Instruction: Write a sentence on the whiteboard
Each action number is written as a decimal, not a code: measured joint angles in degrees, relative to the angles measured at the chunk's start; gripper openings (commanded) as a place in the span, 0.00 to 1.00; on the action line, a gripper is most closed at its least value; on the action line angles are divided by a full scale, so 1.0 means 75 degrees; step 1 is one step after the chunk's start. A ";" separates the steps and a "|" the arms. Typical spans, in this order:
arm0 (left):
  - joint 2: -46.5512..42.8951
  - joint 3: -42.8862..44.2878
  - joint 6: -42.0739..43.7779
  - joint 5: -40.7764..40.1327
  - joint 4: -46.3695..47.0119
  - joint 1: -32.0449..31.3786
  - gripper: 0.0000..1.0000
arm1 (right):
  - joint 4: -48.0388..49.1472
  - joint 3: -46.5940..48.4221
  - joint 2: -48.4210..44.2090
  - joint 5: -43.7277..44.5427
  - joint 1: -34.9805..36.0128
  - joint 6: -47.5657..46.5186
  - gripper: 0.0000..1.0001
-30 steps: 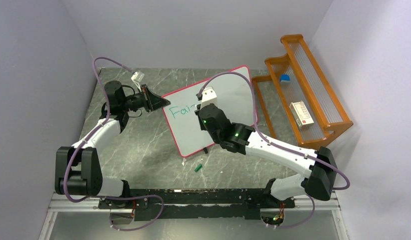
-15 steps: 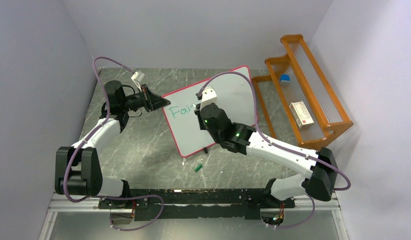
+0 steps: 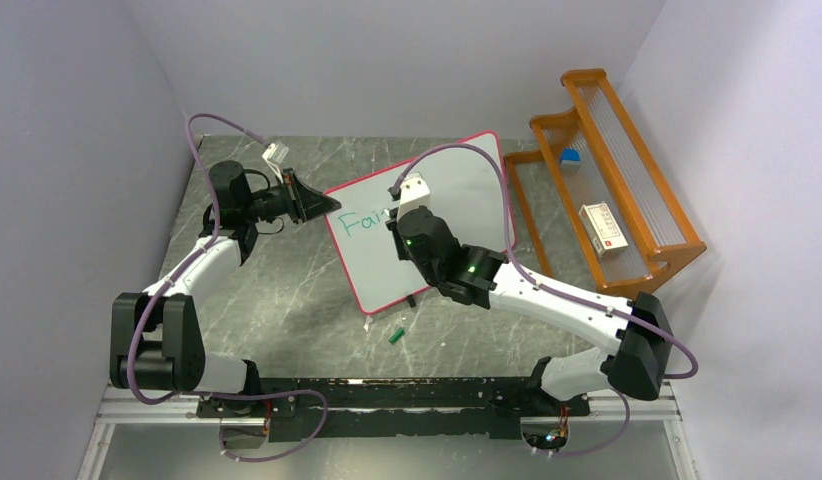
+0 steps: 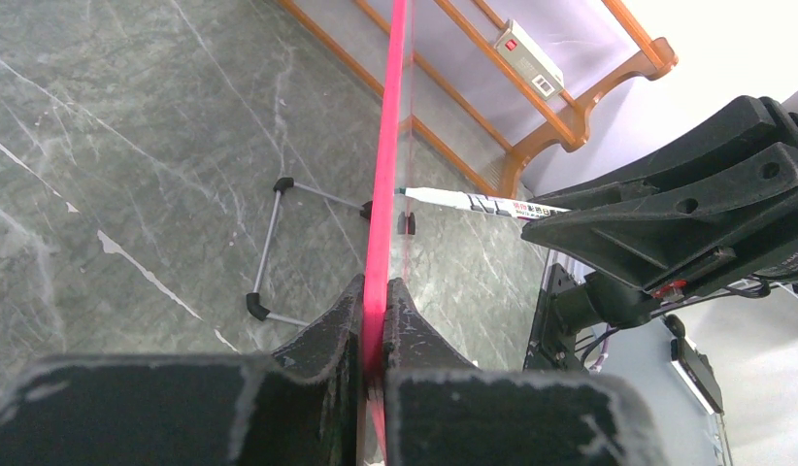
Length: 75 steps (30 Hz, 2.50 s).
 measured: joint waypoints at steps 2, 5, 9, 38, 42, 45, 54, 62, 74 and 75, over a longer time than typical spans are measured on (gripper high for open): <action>0.0000 0.0000 0.0000 0.0000 0.0000 0.0000 0.05 | -0.0003 0.0003 0.0003 0.0006 0.0000 -0.0003 0.00; 0.0003 0.0000 0.0000 -0.0003 -0.0003 0.0000 0.05 | 0.0003 0.0009 0.0020 0.0017 0.0000 -0.0003 0.00; 0.0003 0.0003 0.0000 -0.0012 -0.0003 0.0000 0.05 | 0.0026 0.0009 0.0023 0.0023 0.0000 -0.0006 0.00; 0.0015 0.0026 0.0017 -0.0015 -0.0052 0.0000 0.05 | -0.0184 0.0038 0.0026 -0.0026 -0.0003 0.0076 0.00; 0.0015 0.0029 0.0017 -0.0015 -0.0055 0.0000 0.05 | -0.0210 0.0038 0.0026 -0.0044 -0.0003 0.0096 0.00; 0.0015 0.0029 0.0017 -0.0015 -0.0055 0.0000 0.05 | -0.0227 0.0038 0.0023 -0.0052 -0.0003 0.0102 0.00; 0.0017 0.0029 0.0017 -0.0015 -0.0055 0.0000 0.05 | -0.0297 0.0038 0.0012 -0.0099 -0.0003 0.0143 0.00; 0.0017 0.0029 0.0017 -0.0015 -0.0055 0.0000 0.05 | -0.0420 0.0032 -0.0012 -0.0157 -0.0003 0.0219 0.00; 0.0020 0.0029 0.0017 -0.0015 -0.0055 0.0000 0.05 | -0.0560 -0.0134 -0.0114 -0.0181 -0.0003 0.0274 0.00; 0.0020 0.0029 0.0017 -0.0012 -0.0055 0.0000 0.05 | -0.0568 -0.0140 -0.0117 -0.0169 -0.0003 0.0277 0.00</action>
